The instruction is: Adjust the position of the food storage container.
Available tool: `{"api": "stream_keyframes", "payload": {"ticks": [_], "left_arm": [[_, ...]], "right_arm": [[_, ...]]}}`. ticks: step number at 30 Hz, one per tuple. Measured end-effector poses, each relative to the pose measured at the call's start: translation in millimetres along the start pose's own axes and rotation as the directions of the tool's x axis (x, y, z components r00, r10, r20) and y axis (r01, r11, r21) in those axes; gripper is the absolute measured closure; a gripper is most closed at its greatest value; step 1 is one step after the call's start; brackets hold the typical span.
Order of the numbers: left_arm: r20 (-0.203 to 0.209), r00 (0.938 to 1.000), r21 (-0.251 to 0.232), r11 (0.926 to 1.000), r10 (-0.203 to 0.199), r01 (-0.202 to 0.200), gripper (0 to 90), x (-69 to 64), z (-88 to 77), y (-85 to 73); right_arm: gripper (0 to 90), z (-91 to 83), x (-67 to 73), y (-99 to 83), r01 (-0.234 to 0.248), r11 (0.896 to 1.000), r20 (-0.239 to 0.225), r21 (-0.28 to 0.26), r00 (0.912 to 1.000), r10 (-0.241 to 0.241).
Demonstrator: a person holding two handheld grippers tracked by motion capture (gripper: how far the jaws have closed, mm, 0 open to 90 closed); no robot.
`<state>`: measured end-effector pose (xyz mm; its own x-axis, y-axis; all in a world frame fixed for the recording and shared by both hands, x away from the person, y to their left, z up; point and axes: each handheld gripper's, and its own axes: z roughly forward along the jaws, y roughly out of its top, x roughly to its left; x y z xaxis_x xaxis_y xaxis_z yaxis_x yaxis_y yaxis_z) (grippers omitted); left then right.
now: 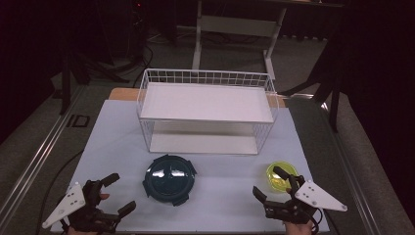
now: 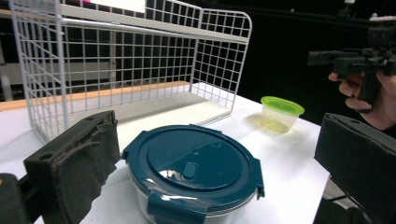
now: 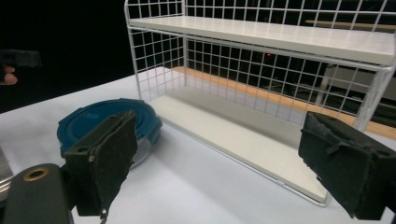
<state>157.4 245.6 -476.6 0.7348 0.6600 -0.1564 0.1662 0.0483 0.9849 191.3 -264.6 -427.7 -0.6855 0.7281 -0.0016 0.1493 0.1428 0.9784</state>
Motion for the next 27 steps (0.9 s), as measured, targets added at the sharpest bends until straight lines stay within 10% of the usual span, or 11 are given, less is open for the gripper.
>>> {"api": "stream_keyframes", "payload": {"ticks": [18, 27], "left_arm": [[0.034, 0.9989, 0.043, 0.9985, 0.032, -0.034, 8.2, -2.0, -4.6, 25.0], [0.009, 0.9961, 0.294, 0.9520, 0.088, -0.086, 55.4, 9.0, 3.9, 8.2]], "right_arm": [[11.1, -6.1, 0.5, 19.0, -0.026, 1.000, -0.004, -0.011, 0.9996, 0.026], [11.2, -6.7, 0.8, 17.5, -0.036, 0.999, -0.012, -0.006, 0.9993, 0.036]]}}
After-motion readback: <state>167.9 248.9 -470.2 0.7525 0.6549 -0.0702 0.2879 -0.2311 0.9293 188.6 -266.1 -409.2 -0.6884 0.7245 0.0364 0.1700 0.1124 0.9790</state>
